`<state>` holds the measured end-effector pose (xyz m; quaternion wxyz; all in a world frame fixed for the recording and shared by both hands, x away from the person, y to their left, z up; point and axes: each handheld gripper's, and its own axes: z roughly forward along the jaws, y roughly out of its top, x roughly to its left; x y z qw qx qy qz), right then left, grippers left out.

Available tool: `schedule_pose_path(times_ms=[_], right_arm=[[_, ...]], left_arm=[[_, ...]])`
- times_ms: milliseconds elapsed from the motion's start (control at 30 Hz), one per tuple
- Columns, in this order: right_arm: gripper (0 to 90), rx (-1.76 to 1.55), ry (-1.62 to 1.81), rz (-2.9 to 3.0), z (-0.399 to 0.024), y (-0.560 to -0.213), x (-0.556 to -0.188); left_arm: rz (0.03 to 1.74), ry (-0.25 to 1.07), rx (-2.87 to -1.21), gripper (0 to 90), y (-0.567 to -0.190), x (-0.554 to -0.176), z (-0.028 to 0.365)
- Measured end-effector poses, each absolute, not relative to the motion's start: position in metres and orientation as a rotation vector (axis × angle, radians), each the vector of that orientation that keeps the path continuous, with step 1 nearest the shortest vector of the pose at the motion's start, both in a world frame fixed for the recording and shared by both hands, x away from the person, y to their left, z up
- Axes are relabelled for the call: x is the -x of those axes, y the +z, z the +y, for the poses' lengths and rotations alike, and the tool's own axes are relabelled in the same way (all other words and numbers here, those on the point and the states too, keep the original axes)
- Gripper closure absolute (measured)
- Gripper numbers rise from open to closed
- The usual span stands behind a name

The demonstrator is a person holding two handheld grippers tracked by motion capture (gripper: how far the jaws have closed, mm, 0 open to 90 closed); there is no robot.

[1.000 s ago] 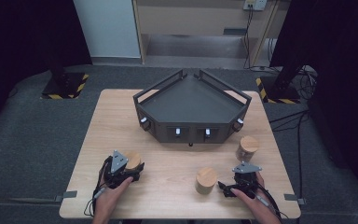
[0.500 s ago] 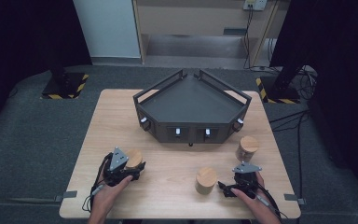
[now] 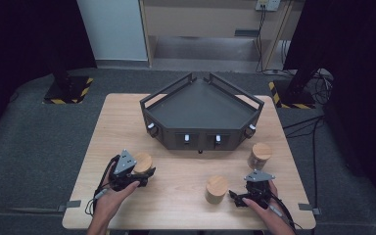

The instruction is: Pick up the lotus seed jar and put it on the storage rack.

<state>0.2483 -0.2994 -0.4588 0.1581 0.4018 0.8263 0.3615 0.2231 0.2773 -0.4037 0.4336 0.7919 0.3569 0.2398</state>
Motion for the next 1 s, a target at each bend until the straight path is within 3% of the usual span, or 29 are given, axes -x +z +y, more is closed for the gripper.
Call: schedule_pose_path(times_ms=[1000], right_arm=[[0.4, -1.150, 1.035, 2.364, -0.299, -0.459, -0.248]], left_arm=[[0.761, 0.521, -1.979, 24.5, -0.371, -0.253, 0.274]])
